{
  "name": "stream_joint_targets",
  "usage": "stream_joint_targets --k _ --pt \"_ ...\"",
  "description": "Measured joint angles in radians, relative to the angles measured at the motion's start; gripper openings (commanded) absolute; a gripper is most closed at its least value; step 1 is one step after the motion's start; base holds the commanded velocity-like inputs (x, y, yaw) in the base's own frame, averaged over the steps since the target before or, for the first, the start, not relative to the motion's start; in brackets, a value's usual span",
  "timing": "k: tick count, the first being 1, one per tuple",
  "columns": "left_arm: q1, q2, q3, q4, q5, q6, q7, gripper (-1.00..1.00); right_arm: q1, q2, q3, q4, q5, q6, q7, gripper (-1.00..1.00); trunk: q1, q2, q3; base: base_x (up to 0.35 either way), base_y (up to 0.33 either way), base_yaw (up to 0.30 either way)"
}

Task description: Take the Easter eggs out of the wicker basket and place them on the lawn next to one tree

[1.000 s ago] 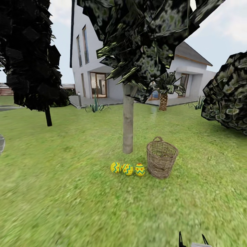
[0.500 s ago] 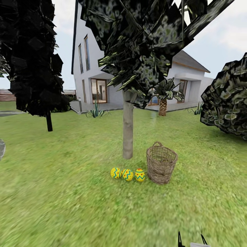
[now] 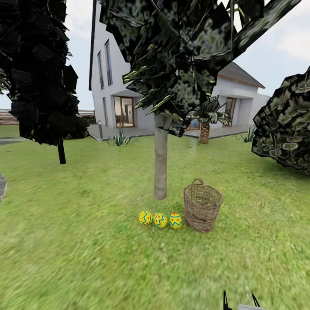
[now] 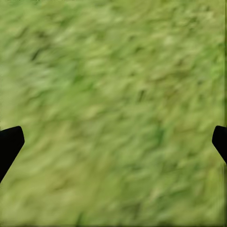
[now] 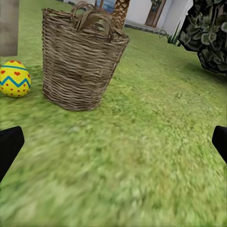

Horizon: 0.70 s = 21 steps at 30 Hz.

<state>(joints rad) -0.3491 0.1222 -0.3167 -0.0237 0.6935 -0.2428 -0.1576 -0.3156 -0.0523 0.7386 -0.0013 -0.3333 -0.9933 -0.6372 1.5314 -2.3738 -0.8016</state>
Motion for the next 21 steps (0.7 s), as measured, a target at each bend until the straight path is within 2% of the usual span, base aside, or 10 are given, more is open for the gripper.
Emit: stream_joint_targets --k 11,15,18,21 --pt "0.001 -0.003 0.000 0.000 0.000 -0.003 0.000 1.00 0.000 0.000 -0.003 0.000 -0.001 0.001 0.000 1.00 -0.042 0.077 0.017 0.000 0.000 -0.033" --pt "0.013 -0.019 0.000 0.000 0.000 -0.046 0.002 1.00 0.001 0.001 -0.006 0.003 -0.009 0.001 -0.001 1.00 -0.058 0.105 0.023 0.000 0.000 -0.074" --pt "0.054 -0.030 -0.002 0.000 -0.001 -0.096 0.022 1.00 0.030 0.004 -0.008 0.012 -0.022 -0.003 -0.001 1.00 -0.069 0.126 0.028 0.000 0.000 -0.078" --pt "0.103 -0.052 -0.004 0.000 -0.002 -0.157 0.073 1.00 0.074 0.007 -0.007 0.016 -0.026 -0.006 -0.002 1.00 -0.081 0.147 0.033 0.000 0.000 -0.085"
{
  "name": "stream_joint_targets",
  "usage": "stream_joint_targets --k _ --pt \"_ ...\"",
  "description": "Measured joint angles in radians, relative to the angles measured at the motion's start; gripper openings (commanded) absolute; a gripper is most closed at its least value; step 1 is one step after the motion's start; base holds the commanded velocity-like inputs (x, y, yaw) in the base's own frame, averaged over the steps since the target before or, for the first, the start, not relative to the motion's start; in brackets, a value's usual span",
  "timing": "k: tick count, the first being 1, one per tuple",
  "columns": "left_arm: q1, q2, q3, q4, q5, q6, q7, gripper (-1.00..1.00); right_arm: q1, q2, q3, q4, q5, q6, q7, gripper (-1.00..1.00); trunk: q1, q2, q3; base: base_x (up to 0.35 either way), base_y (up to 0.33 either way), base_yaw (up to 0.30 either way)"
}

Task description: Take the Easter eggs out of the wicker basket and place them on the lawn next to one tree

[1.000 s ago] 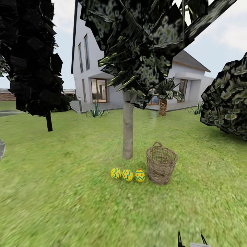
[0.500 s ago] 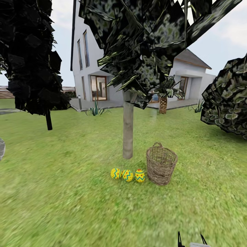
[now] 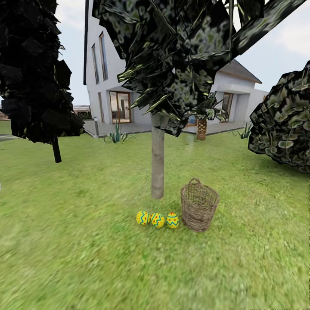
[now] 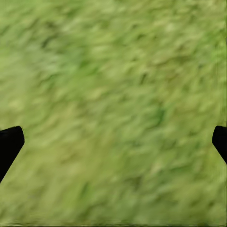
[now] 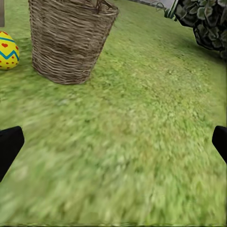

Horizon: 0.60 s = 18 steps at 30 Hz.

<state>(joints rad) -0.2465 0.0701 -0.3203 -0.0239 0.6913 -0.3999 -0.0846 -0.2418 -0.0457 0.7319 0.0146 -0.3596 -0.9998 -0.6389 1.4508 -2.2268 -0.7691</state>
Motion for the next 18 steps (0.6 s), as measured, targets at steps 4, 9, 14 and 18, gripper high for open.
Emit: stream_joint_targets --k 4,9,14,18 --pt "0.053 -0.010 0.002 0.001 -0.001 -0.083 0.042 1.00 0.051 0.001 -0.001 0.002 -0.003 -0.011 0.000 1.00 -0.015 0.028 0.006 0.000 0.000 -0.087" --pt "0.130 -0.018 0.003 0.001 -0.001 -0.213 0.051 1.00 0.120 0.014 0.002 0.000 0.001 -0.045 0.000 1.00 -0.035 0.063 0.014 0.000 0.000 -0.081" --pt "0.174 -0.038 0.002 0.001 -0.001 -0.319 0.051 1.00 0.157 0.026 0.002 -0.004 0.007 -0.045 0.000 1.00 -0.054 0.098 0.024 0.000 0.000 -0.025" --pt "0.190 -0.049 0.003 0.001 -0.001 -0.357 0.051 1.00 0.169 0.029 0.002 -0.005 0.008 -0.046 0.000 1.00 -0.069 0.126 0.034 0.000 0.000 -0.002"
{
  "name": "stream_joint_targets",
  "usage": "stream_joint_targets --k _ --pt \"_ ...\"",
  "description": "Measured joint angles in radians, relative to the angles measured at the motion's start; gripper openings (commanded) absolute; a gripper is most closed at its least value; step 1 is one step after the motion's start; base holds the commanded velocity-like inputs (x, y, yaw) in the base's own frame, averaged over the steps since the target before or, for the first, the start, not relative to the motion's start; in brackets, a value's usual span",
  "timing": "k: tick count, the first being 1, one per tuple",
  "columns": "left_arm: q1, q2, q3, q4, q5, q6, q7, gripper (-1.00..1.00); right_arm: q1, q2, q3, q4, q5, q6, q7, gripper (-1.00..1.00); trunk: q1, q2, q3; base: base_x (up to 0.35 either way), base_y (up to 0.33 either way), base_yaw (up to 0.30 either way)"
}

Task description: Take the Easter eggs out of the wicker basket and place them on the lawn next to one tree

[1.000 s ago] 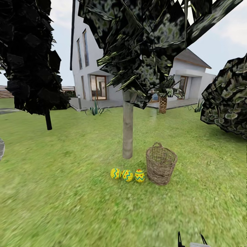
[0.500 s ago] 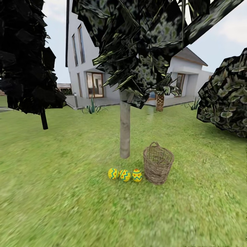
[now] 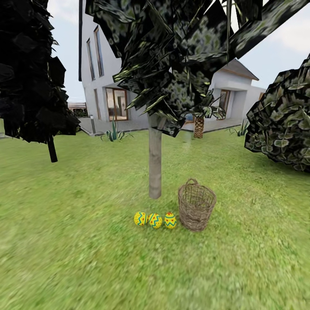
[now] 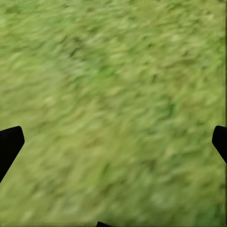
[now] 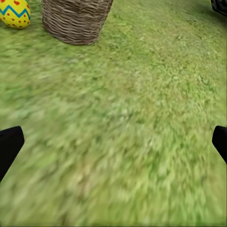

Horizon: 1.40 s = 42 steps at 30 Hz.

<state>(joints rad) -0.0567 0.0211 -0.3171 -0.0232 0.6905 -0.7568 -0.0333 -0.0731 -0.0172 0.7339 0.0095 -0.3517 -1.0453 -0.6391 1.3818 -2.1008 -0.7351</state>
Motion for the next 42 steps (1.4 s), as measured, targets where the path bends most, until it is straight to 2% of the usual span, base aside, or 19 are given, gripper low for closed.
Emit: stream_joint_targets --k 28,38,42 --pt "0.002 -0.011 -0.004 0.000 -0.002 0.007 -0.001 1.00 0.002 0.003 0.005 -0.004 -0.006 0.000 0.000 1.00 -0.107 0.196 0.087 0.000 0.000 0.000" --pt "0.002 -0.006 -0.003 0.000 -0.001 0.012 -0.002 1.00 0.002 0.003 0.005 -0.004 -0.006 0.000 0.000 1.00 -0.146 0.266 0.119 0.000 0.000 0.000" --pt "0.002 -0.006 -0.004 0.000 -0.001 0.012 -0.003 1.00 0.002 0.003 0.005 -0.004 -0.007 0.000 0.000 1.00 -0.146 0.266 0.119 0.000 0.000 0.000"
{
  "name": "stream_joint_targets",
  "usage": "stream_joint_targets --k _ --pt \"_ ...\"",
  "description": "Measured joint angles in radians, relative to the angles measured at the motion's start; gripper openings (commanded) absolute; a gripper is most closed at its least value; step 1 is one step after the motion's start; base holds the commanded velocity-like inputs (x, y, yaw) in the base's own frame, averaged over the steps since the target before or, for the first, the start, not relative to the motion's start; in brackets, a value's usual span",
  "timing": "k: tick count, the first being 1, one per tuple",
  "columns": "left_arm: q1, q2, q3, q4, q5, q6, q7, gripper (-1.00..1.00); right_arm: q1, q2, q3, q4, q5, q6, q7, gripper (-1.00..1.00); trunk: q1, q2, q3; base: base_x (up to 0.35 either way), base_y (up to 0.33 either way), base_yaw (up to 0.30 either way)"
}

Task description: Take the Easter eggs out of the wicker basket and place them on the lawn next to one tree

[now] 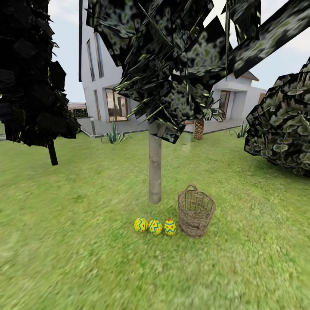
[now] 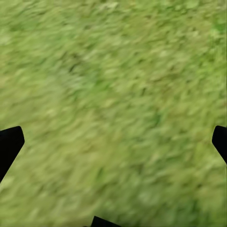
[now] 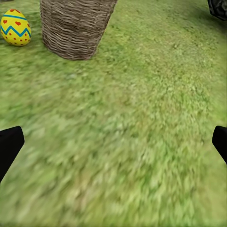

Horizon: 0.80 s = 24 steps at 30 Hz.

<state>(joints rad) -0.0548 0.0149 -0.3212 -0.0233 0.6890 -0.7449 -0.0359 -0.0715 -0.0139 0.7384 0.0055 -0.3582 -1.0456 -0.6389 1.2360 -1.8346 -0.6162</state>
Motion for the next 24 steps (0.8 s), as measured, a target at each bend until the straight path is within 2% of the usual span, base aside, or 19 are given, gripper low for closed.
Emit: stream_joint_targets --k 24 --pt "0.000 -0.004 0.000 -0.001 0.000 0.000 0.001 1.00 0.000 0.000 0.000 0.000 0.000 0.000 0.000 1.00 0.000 0.000 0.000 0.000 0.000 0.000"
